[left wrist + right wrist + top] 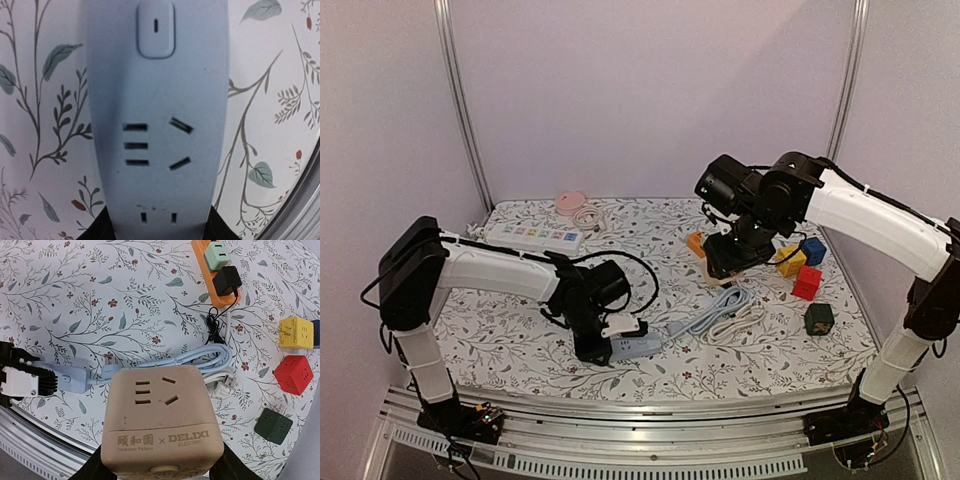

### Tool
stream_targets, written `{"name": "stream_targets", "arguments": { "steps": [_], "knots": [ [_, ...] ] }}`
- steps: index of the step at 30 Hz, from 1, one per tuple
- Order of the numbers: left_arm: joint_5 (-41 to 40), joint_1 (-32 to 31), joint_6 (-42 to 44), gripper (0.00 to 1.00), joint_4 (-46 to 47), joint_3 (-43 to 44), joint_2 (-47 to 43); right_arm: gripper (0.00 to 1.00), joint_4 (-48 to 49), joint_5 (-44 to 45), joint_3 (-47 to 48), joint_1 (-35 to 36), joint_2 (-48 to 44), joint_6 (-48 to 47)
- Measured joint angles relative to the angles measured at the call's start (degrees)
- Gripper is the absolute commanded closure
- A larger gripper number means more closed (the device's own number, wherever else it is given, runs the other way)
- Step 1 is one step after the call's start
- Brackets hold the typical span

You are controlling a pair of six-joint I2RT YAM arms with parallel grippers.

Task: Insert the plug
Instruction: Move the socket to the center of the board, then adjust the socket at the center of the board.

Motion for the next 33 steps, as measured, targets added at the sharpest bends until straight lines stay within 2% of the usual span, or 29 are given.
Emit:
{"name": "stream_targets", "arguments": {
  "steps": [3, 7, 8, 11, 14, 20, 24, 28, 33],
  "knots": [
    [0.3, -2.4, -2.3, 0.32, -1.0, 3.1, 2.4, 1.00, -2.1, -1.0, 0.6, 0.0, 0.7, 0.9],
    [4.9, -4.3, -3.5, 0.03, -1.2, 7.2, 4.4, 1.00, -4.1, -2.6, 2.6, 0.4, 2.1, 2.1],
    [6.1, -4.3, -3.6, 0.01, -1.7, 8.1, 4.3, 1.00, -4.3, -2.9, 3.1, 0.6, 2.3, 2.3],
    [10.3, -3.1, -2.2, 0.00, -5.8, 10.5, 2.1, 1.00, -4.7, -4.7, 5.7, 1.4, 3.7, 3.2],
    [14.0, 0.8, 1.3, 0.01, -11.8, 12.0, -3.0, 1.00, -5.1, -7.3, 9.7, 2.2, 6.0, 4.1],
    [16.8, 15.2, 7.8, 0.00, -17.0, 7.5, -18.1, 1.00, -5.7, -12.2, 23.3, 4.3, 16.6, 5.9],
    [18.3, 22.4, 8.9, 0.01, -16.8, 2.3, -20.6, 1.00, -4.6, -14.8, 31.6, 6.9, 25.5, 5.7],
    [20.1, 25.7, 9.2, 0.14, -14.9, -1.6, -19.4, 1.00, -4.4, -18.0, 33.4, 8.9, 31.5, 5.2],
    [24.2, 25.1, 8.9, 0.32, -10.9, -5.1, -16.7, 1.00, -4.9, -19.5, 34.8, 9.9, 35.1, 5.1]
  ]
}}
